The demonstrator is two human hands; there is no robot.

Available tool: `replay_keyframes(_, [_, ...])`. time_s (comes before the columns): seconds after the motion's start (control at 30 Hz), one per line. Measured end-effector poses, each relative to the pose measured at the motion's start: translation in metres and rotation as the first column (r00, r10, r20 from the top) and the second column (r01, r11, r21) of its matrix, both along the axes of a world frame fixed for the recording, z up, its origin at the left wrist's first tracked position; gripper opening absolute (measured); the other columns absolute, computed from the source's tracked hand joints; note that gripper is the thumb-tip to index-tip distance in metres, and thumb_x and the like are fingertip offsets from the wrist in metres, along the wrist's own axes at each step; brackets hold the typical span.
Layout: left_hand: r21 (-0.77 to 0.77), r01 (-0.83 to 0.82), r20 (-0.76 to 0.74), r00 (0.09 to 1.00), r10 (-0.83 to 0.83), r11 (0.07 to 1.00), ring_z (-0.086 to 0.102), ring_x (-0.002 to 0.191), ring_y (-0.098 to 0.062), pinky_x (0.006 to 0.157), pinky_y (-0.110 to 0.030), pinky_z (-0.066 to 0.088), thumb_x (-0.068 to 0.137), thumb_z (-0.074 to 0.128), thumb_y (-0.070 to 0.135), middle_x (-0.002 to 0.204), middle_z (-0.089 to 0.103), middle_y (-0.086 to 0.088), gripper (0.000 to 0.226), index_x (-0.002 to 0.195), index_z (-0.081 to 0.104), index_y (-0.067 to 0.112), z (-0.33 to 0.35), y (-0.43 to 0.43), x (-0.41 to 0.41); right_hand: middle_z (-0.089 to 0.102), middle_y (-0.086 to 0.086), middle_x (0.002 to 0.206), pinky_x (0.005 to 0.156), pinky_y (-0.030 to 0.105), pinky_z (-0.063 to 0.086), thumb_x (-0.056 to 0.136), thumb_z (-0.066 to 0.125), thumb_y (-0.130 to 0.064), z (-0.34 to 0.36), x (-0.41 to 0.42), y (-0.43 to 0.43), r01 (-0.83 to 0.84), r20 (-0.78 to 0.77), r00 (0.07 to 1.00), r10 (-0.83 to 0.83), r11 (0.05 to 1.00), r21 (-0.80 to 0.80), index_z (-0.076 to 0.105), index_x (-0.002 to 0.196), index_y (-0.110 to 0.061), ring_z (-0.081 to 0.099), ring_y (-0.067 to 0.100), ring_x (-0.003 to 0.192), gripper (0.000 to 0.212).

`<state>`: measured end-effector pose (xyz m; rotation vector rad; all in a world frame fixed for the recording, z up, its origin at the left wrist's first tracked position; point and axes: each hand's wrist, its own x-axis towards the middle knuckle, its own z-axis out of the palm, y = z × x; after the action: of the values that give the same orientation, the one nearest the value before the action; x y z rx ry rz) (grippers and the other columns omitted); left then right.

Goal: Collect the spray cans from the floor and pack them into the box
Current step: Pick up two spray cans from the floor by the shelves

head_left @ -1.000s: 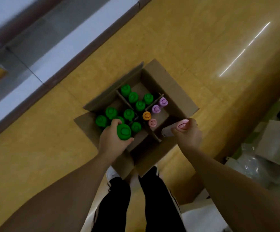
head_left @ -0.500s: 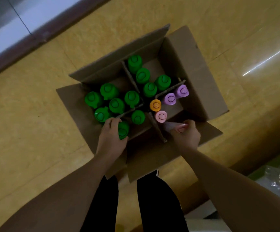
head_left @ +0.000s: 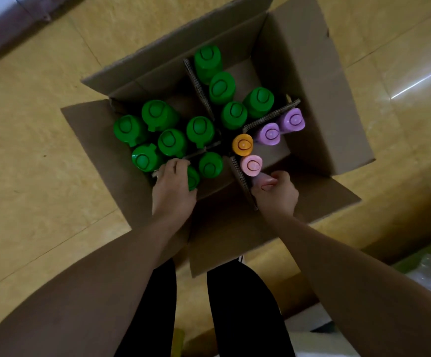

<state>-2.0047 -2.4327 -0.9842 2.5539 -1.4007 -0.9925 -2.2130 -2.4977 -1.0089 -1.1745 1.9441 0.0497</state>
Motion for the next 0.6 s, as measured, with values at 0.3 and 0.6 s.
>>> replay_keyframes(0.3, [-0.005, -0.004, 0.048, 0.999, 0.005, 1.000, 0.048, 0.125, -0.030, 0.094, -0.043, 0.047, 0.075, 0.086, 0.019, 0.133, 0.054, -0.010, 0.069, 0.134, 0.051, 0.010, -0.010, 0.000, -0.001, 0.065, 0.005, 0.106, 0.086, 0.031, 0.049, 0.079, 0.081, -0.021, -0.004, -0.005, -0.023, 0.210, 0.009, 0.978, -0.210, 0.974, -0.088, 0.063, 0.120, -0.011, 0.060, 0.021, 0.099, 0.045])
replay_keyframes(0.6, [-0.009, -0.015, 0.063, 0.998, 0.015, 1.000, 0.049, 0.124, -0.034, 0.096, -0.045, 0.047, 0.074, 0.088, 0.019, 0.131, 0.054, -0.014, 0.067, 0.130, 0.053, 0.005, -0.007, -0.003, -0.005, 0.062, -0.001, 0.103, 0.085, 0.029, 0.050, 0.078, 0.084, -0.025, -0.009, 0.000, -0.052, 0.330, 0.042, 0.944, -0.327, 0.936, -0.126, 0.064, 0.121, -0.012, 0.062, 0.017, 0.098, 0.049])
